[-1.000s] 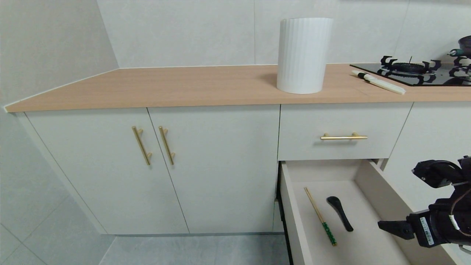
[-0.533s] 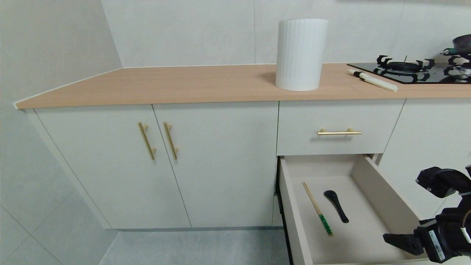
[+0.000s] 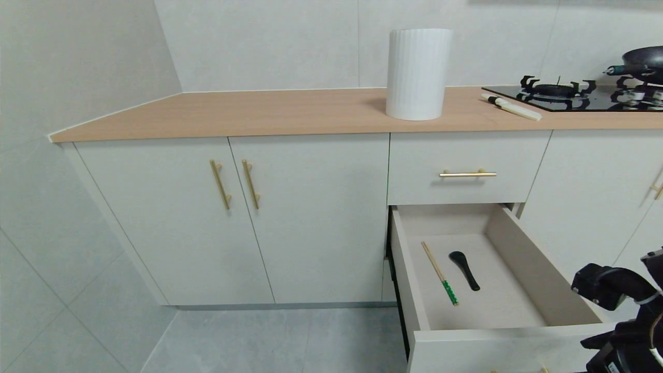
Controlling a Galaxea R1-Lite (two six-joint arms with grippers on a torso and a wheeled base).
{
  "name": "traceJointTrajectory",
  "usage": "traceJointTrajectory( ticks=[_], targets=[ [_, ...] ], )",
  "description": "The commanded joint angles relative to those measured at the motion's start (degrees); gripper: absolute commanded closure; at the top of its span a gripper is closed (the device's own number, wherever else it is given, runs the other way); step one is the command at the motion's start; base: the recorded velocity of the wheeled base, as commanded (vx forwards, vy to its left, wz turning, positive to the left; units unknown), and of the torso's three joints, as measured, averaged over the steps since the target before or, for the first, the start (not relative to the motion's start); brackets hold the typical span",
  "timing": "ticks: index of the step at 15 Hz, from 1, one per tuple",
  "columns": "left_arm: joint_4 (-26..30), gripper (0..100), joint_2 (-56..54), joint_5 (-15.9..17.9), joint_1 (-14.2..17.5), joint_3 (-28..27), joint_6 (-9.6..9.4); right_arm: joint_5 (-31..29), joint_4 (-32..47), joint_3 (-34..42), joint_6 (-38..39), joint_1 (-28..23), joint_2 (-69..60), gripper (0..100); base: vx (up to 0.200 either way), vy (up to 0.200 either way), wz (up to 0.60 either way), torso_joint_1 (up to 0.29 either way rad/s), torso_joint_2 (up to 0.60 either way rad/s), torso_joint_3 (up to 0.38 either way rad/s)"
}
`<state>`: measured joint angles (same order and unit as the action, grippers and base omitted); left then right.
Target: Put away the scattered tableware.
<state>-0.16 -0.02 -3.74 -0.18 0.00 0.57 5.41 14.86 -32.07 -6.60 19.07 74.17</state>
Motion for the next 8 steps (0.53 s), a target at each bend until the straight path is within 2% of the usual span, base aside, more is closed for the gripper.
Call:
traceJointTrajectory(
  ticks=[1,5,8],
  targets=[
    [-0.11,0,0.02,-0.04,0.01,0.0,0.04,1.27,0.34,1.14,-0.88,0.18,5.73,0,0.0,0.0,0.0,0.0,0.0,0.0],
    [-0.02,0,0.02,-0.04,0.01,0.0,0.04,-0.05,-0.27,-0.27,0.71,0.18,13.64,0,0.0,0.0,0.0,0.0,0.0,0.0],
    [-0.11,0,0.02,-0.04,0.01,0.0,0.04,-4.53,-0.18,-4.49,11.25,0.89,18.56,0,0.0,0.0,0.0,0.0,0.0,0.0]
  ],
)
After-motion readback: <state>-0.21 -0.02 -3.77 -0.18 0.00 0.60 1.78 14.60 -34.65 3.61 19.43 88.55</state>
